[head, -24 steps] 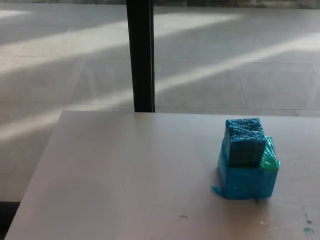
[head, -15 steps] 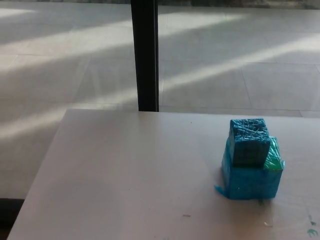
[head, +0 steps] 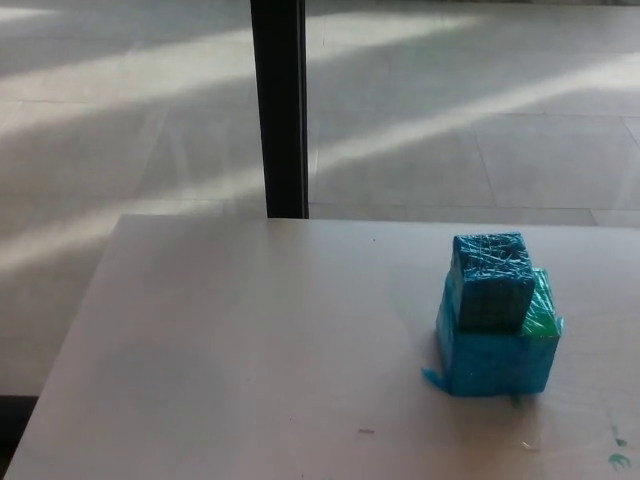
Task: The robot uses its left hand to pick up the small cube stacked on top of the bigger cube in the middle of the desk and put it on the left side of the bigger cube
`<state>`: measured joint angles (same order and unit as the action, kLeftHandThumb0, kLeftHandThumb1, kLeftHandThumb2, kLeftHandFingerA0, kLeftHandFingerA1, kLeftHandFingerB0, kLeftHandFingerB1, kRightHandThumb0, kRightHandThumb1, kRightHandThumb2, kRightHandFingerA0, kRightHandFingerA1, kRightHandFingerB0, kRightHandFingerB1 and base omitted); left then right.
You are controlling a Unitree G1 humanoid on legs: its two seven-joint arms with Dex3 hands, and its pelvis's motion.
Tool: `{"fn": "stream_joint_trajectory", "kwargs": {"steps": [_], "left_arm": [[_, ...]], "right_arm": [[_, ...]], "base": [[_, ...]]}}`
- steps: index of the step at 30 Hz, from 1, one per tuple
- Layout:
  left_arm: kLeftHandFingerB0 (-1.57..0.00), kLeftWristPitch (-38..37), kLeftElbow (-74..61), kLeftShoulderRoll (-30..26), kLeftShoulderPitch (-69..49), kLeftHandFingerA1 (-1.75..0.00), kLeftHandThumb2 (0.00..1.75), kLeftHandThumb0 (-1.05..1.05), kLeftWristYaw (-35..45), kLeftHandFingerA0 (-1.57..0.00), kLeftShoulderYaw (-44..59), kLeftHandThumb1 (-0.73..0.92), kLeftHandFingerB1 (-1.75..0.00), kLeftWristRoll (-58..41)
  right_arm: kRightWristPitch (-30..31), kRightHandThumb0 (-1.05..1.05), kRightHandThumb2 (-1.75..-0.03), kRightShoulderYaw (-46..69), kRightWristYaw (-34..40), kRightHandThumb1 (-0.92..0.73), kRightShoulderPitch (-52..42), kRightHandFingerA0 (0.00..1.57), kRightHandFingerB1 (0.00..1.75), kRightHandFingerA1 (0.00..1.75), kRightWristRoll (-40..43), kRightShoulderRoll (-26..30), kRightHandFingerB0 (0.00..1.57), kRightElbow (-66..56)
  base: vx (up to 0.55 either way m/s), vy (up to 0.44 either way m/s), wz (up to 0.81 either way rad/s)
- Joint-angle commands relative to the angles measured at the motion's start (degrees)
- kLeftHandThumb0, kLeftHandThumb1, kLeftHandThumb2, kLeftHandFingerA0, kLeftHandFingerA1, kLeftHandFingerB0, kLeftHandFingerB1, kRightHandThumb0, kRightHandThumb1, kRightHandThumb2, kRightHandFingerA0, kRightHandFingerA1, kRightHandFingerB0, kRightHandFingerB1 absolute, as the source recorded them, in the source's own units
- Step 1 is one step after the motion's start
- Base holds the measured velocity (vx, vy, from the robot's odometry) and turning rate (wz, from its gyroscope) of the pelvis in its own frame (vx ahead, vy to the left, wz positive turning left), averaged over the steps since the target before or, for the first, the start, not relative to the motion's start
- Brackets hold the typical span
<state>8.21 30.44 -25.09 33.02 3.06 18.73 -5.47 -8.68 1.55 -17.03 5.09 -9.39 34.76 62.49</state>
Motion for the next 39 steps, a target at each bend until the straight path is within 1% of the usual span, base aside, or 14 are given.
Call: {"fn": "stream_joint_trajectory", "kwargs": {"steps": [1,3,4,5,6,7,8,10,13,28,29,33,36,39], "left_arm": [[-0.25,1.24,-0.28,1.30,15.11,-0.43,0.68,-0.94,5.46,-0.27,-14.08,0.89,-0.28,8.02],[-0.24,-2.14,1.50,2.27,17.74,-0.48,0.72,-1.01,6.58,-0.40,-19.21,0.91,-0.30,10.83],[-0.22,-0.84,0.36,3.11,19.13,-1.46,0.71,-0.97,6.94,-0.73,-21.80,0.92,-0.31,11.97],[-0.22,-0.67,0.38,3.03,19.38,-1.46,0.71,-0.97,6.82,-0.73,-22.35,0.92,-0.31,11.83],[-0.19,1.84,-0.98,3.60,20.57,-1.42,0.73,-0.97,6.84,-1.04,-24.69,0.91,-0.32,13.05],[-0.19,1.88,-2.36,5.14,21.84,-1.00,0.72,-0.95,7.42,-0.33,-27.18,0.92,-0.33,13.86],[-0.19,1.88,-2.99,5.51,22.21,-1.00,0.72,-0.95,7.59,-0.33,-28.38,0.92,-0.33,13.93],[-0.21,-0.57,-1.49,8.22,24.33,-1.28,0.69,-0.93,7.06,-0.75,-31.81,0.92,-0.34,15.43],[-0.18,-2.96,0.39,9.60,25.90,-0.48,0.71,-0.91,7.88,-0.22,-35.61,0.92,-0.34,16.52],[-0.21,-4.36,7.77,18.81,35.01,-0.48,0.68,-0.97,11.52,-0.20,-53.96,0.91,-0.31,25.83],[-0.14,-5.01,9.38,20.31,37.10,-0.54,1.11,-0.90,11.38,-0.17,-55.97,0.67,-0.43,27.67],[-0.17,-6.15,12.38,22.77,41.34,-0.50,1.11,-0.92,12.02,-0.13,-58.27,0.65,-0.43,29.47],[-0.22,-6.76,13.89,23.74,43.71,-0.41,0.69,-1.02,12.54,-0.09,-59.13,0.85,-0.29,30.57],[-0.09,-6.95,14.63,24.66,46.27,-0.31,1.14,-1.05,13.15,-0.02,-61.31,0.68,-0.40,33.27]], "right_arm": [[-2.88,-0.41,-0.93,0.71,-3.08,-0.21,0.43,0.86,0.77,0.95,1.17,2.36,0.69,1.72],[-2.93,-0.42,-0.93,0.81,-3.80,-0.21,0.58,0.87,0.77,0.98,1.45,2.42,0.68,1.91],[-2.68,-0.41,-0.94,0.87,-3.75,-0.22,0.63,0.87,0.78,0.97,1.54,2.37,0.68,1.95],[-2.69,-0.41,-0.94,0.86,-3.74,-0.22,0.65,0.87,0.78,0.97,1.56,2.37,0.68,2.00],[-2.90,-0.43,-0.94,0.47,-3.35,-0.22,0.69,0.86,0.78,0.96,1.09,2.50,0.70,2.03],[-3.34,-0.46,-0.94,0.22,-3.58,-0.23,0.63,0.82,0.78,0.93,0.87,2.68,0.69,1.95],[-3.54,-0.46,-0.94,0.06,-3.68,-0.23,0.59,0.82,0.78,0.93,0.75,2.64,0.69,1.94],[-3.14,-0.46,-0.94,0.43,-4.15,-0.22,0.74,0.83,0.78,0.94,1.26,2.47,0.69,2.05],[-3.14,-0.48,-0.93,0.33,-4.05,-0.23,0.86,0.83,0.77,0.93,1.11,2.50,0.69,2.23],[-3.13,-0.45,-0.82,-1.25,-3.85,-0.27,1.92,0.76,0.71,0.96,0.24,3.21,0.71,2.72],[-2.93,-0.45,-0.83,-0.64,-4.05,-0.27,2.07,0.77,0.70,0.94,0.98,3.00,0.72,2.99],[-2.95,-0.45,-0.87,-1.21,-4.02,-0.27,2.13,0.78,0.69,0.94,0.30,3.49,0.72,2.52],[-3.32,-0.46,-0.85,-0.86,-4.86,-0.27,2.06,0.77,0.69,0.94,0.77,3.70,0.71,2.39],[-2.96,-0.53,-0.95,-1.80,-4.64,-0.27,2.03,0.80,0.76,0.92,-0.30,4.20,0.68,1.72]], "base": [[0.00,0.000,0.00],[0.00,0.000,0.00],[0.00,0.000,0.00],[0.00,0.000,0.00],[0.00,0.000,0.00],[0.00,0.000,0.00],[0.00,0.000,0.00],[0.00,0.000,0.00],[0.00,0.000,0.00],[0.00,0.000,0.00],[0.00,0.000,0.00],[0.00,0.000,0.00],[0.00,0.000,0.00],[0.00,0.000,0.00]]}}
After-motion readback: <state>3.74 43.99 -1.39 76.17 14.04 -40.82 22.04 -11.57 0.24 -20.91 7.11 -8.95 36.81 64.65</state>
